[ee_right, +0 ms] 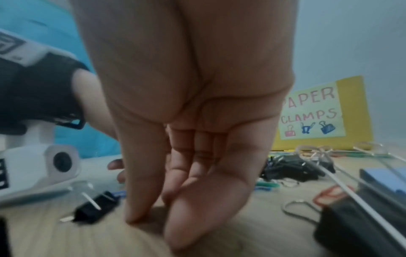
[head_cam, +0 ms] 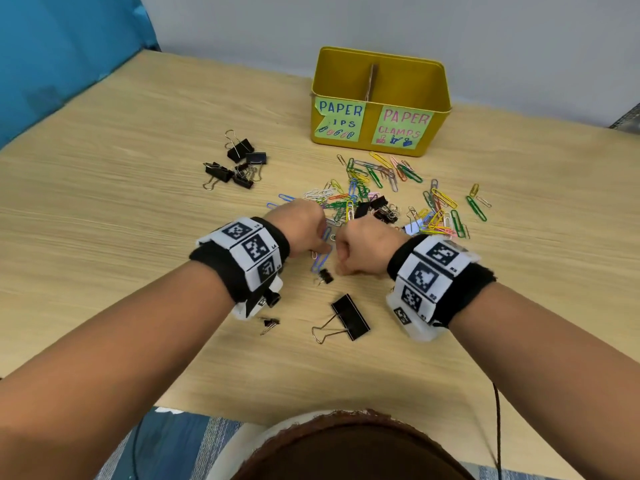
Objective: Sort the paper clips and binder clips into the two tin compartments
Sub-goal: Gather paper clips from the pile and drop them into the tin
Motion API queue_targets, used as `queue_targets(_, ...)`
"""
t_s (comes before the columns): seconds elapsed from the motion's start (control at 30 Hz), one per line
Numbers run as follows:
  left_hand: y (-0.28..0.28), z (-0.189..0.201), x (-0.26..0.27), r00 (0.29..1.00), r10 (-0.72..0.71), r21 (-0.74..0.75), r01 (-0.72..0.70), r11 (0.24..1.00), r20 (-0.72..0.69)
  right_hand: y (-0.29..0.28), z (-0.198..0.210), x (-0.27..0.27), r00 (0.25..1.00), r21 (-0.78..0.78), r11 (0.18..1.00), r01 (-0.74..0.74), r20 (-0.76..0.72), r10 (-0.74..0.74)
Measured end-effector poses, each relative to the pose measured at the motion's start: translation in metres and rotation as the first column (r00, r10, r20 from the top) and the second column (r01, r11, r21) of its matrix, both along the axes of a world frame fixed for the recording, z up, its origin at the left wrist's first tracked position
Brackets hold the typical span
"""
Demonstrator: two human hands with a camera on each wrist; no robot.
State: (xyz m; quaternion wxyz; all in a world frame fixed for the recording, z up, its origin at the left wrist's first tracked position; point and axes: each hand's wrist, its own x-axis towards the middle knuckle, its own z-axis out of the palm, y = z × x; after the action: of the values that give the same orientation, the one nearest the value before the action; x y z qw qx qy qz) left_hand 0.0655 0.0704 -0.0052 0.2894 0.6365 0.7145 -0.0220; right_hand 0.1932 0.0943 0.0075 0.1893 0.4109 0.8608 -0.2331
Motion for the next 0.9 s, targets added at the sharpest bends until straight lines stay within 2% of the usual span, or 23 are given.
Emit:
queue_targets(0.13,0.004,-0.002,-0.012,0.998,0.059,0.094,-0.058,0.994,-0.007,0.006,0.005,0.003,0.994,-0.032,0.999,-0.037,0.105,0.040)
queue_targets(0.23,0.004,0.005,-0.030,0.986,0.168,0.194,-0.169,0.966,0.019,0.020,0.015,0.002,0.999,0.048,0.998,0.029,0.034,-0.031)
queue_targets(0.3,0.002,0.009,-0.044,0.979,0.204,0.116,-0.201,0.973,-0.019,0.028,0.018,-0.003,0.999,0.142,0.989,0.050,-0.017,-0.048)
queue_targets(0.37,-0.003,0.008,-0.052,0.975,0.206,-0.025,-0.209,0.978,-0.089,0.032,0.011,-0.011,0.999,0.176,0.984,0.002,0.051,-0.011)
queue_targets(0.43,-0.004,0.003,-0.051,0.975,0.198,-0.070,-0.206,0.976,-0.103,0.030,0.001,-0.020,0.993,0.155,0.987,-0.044,0.118,0.026)
queue_targets(0.5,-0.001,-0.002,-0.046,0.982,0.178,-0.034,-0.180,0.983,-0.056,0.030,-0.006,-0.031,0.999,0.141,0.990,-0.006,0.052,-0.002)
queue_targets(0.57,0.001,-0.005,-0.042,0.985,0.174,0.014,-0.174,0.985,0.006,0.034,-0.005,-0.039,0.996,0.143,0.988,0.066,-0.074,-0.055)
queue_targets(0.63,0.005,-0.005,-0.044,0.977,0.207,0.048,-0.210,0.977,0.058,0.045,-0.001,-0.043,0.978,0.162,0.978,0.129,-0.184,-0.098)
queue_targets(0.7,0.005,-0.003,-0.047,0.968,0.238,0.036,-0.241,0.970,0.077,0.054,0.007,-0.044,0.971,0.180,0.974,0.136,-0.218,-0.095)
queue_targets(0.77,0.004,-0.001,-0.046,0.970,0.242,-0.003,-0.242,0.970,0.027,0.063,0.008,-0.046,0.991,0.194,0.980,0.048,-0.131,-0.022)
queue_targets(0.83,0.005,0.000,-0.039,0.974,0.220,-0.015,-0.221,0.975,-0.051,0.068,0.005,-0.049,0.995,0.166,0.983,-0.077,0.078,0.065)
queue_targets(0.9,0.008,-0.004,-0.031,0.973,0.223,-0.007,-0.223,0.975,-0.054,0.070,-0.003,-0.052,0.965,0.167,0.972,-0.164,0.232,0.123)
